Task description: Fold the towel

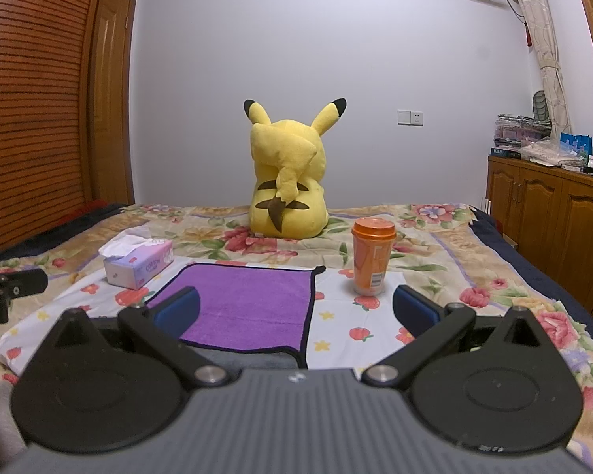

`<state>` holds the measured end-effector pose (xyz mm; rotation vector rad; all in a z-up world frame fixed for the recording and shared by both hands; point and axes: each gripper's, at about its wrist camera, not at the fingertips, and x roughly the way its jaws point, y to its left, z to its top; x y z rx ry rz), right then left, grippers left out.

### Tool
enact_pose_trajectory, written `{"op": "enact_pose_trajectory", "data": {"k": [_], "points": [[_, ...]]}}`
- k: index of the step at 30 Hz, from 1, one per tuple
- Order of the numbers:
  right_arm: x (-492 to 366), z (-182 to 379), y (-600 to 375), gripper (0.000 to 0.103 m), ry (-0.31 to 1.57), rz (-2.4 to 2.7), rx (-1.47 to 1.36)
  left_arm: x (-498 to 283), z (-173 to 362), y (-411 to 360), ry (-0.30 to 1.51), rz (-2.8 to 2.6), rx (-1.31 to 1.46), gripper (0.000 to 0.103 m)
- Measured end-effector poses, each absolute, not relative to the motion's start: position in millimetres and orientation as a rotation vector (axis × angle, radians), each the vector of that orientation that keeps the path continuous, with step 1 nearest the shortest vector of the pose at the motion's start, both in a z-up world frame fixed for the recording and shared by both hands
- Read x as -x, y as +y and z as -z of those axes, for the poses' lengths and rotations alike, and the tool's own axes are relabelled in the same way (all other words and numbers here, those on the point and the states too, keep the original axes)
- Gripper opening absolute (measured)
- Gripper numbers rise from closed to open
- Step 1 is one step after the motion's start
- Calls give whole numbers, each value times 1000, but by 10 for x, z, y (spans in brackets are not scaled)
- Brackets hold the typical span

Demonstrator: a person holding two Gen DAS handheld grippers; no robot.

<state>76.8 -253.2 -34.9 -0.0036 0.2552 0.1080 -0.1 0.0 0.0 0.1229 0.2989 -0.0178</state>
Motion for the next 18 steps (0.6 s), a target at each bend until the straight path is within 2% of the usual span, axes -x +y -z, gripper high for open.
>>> {"op": "enact_pose_trajectory", "data": {"k": [18], "points": [[-760, 360, -2514, 103, 255, -108, 4, 1, 1, 0, 299, 18, -125, 103]]}}
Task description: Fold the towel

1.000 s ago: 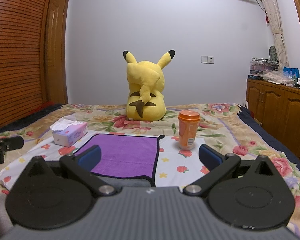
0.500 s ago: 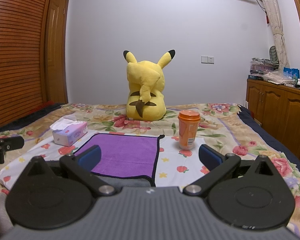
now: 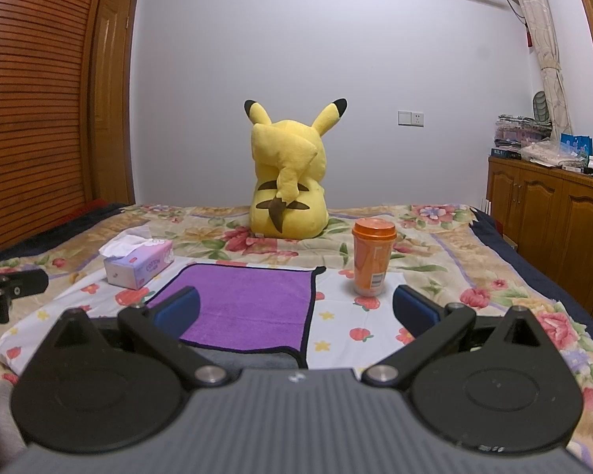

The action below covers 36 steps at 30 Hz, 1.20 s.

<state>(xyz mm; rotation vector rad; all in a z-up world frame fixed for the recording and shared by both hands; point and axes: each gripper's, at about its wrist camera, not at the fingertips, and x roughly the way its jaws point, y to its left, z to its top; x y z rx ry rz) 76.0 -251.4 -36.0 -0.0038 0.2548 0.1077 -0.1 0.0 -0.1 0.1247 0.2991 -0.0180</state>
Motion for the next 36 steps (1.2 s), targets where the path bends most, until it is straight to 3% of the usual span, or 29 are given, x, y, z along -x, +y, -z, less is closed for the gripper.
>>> {"op": "enact_pose_trajectory", "data": {"k": [13, 36], "points": [[-763, 333, -2551, 103, 255, -108, 2, -9, 6, 5, 309, 19, -127, 103], [-1215, 537, -2398, 103, 400, -135, 42, -599, 288, 14, 489, 59, -189, 103]]}}
